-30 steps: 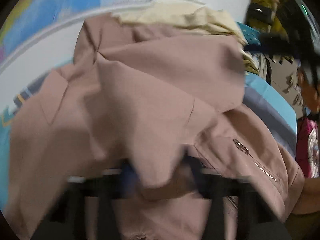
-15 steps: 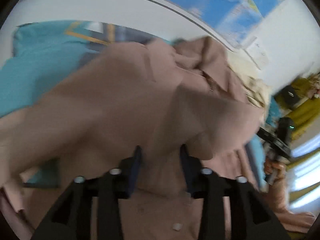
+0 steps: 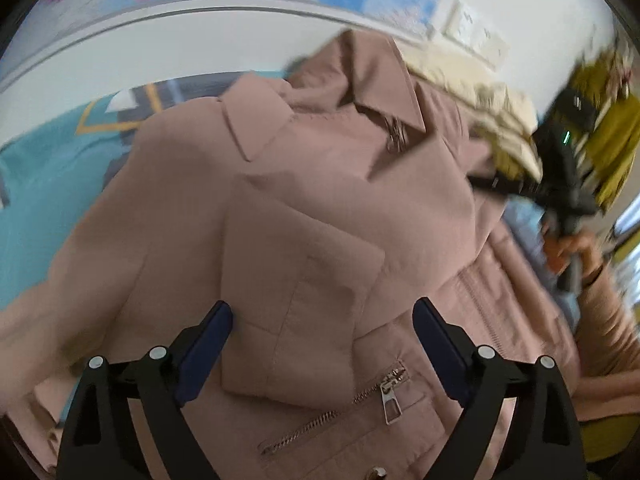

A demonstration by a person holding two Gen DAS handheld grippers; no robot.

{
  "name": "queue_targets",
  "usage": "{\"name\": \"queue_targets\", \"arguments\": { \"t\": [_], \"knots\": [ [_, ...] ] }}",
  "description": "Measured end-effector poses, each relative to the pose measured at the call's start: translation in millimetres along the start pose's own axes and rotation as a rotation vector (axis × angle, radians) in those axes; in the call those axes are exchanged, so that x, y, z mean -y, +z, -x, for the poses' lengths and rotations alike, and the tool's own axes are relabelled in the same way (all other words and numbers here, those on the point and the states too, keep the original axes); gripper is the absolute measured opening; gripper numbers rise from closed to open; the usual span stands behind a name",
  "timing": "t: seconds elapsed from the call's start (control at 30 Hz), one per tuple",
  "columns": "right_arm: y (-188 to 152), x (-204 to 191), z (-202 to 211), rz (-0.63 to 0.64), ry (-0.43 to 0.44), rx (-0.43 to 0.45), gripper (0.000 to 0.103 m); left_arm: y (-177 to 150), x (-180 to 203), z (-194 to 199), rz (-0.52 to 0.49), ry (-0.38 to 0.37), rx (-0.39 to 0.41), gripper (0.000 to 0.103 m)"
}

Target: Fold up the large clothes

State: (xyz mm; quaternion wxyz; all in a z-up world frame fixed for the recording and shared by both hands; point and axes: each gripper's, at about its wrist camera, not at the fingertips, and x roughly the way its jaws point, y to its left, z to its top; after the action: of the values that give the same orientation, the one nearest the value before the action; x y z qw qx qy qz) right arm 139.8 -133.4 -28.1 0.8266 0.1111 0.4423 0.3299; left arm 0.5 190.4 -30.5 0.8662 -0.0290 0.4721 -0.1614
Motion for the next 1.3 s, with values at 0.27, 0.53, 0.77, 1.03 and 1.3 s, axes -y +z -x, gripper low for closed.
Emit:
{"name": "queue_targets", "arguments": {
  "t": [0.27, 0.53, 0.77, 1.03, 1.3],
  "knots": [
    [8, 14, 20, -0.02, -0.116, 0.029, 0.009, 13, 5, -36, -0.072, 0.077, -0.064, 0.049],
    [-6, 16, 41, -0.041, -0.143, 0.084, 0.044, 18, -47, -6, 0.136, 0.18, 0.025, 0.043],
    [-22, -18, 62, 0.079, -0.083, 0.111, 0.058, 11, 15, 13, -0.089, 0.123, 0.113, 0.077],
    [-24, -46, 28, 0.133, -0.051, 0.046, 0.059, 16, 41, -62, -0.203, 0.192, -0.057, 0.048],
    [-24, -53, 19, 0.165, -0.058, 0.041, 0.06, 25, -37, -1, 0.094, 0.119, 0.091, 0.004]
  ]
}}
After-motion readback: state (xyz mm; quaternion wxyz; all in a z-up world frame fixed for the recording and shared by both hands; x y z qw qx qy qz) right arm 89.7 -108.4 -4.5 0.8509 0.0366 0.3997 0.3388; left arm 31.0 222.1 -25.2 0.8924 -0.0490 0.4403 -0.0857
